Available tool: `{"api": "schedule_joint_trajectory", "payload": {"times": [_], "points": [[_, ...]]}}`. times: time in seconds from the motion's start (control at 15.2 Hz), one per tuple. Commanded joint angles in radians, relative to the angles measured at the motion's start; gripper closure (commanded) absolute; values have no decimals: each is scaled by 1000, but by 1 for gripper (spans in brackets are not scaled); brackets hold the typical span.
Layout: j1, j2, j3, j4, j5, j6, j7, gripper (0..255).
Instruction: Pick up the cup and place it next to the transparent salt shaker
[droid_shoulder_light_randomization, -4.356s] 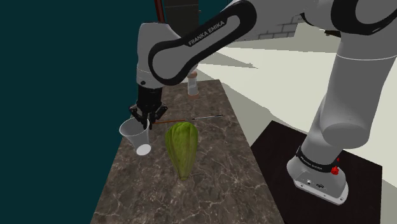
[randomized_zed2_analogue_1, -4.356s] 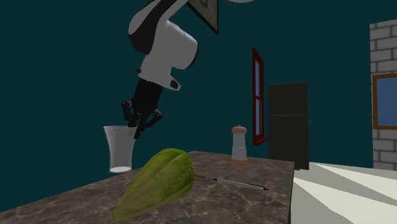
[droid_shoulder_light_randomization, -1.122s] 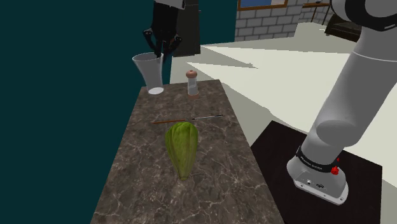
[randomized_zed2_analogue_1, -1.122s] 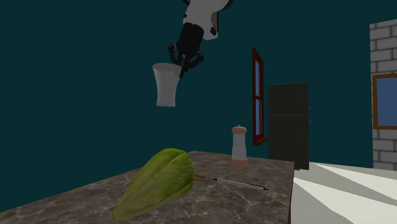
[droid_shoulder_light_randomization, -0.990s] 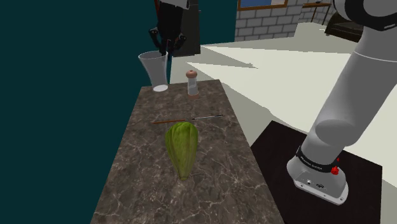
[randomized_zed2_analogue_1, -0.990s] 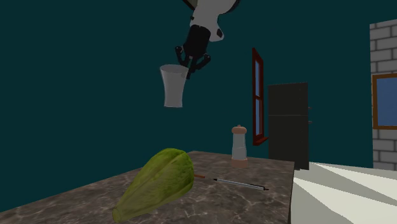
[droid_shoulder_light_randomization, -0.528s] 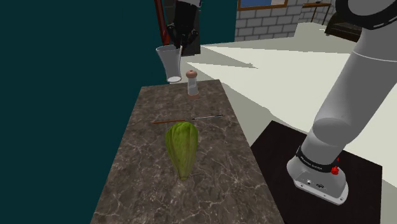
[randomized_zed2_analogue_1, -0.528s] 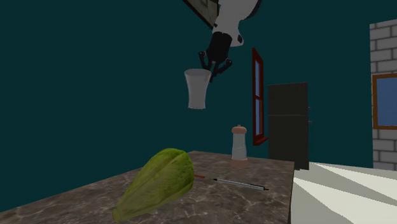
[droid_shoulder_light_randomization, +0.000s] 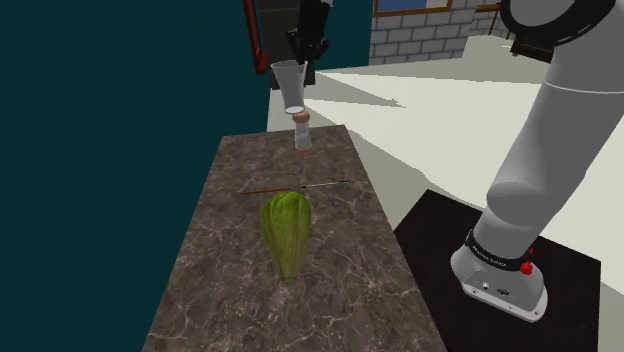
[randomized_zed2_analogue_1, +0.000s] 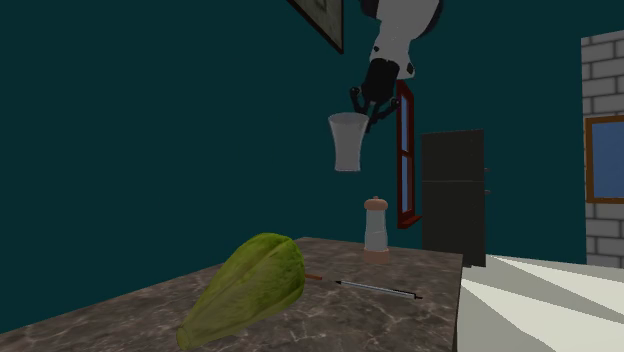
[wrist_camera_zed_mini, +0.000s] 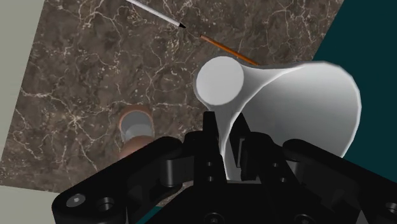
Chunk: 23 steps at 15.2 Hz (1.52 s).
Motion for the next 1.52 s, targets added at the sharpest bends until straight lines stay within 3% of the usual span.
{"api": "schedule_joint_trajectory", "payload": {"times": [0.0,0.4,0.73,1.45], "points": [[-23,29,-19,46,0,-30,-37,255],[-95,147,-71,213,2,-116,-140,255],[-163,301,-103,444,7,-221,-213,255],[-157,229,-106,188,6,-43,-265,255]]}}
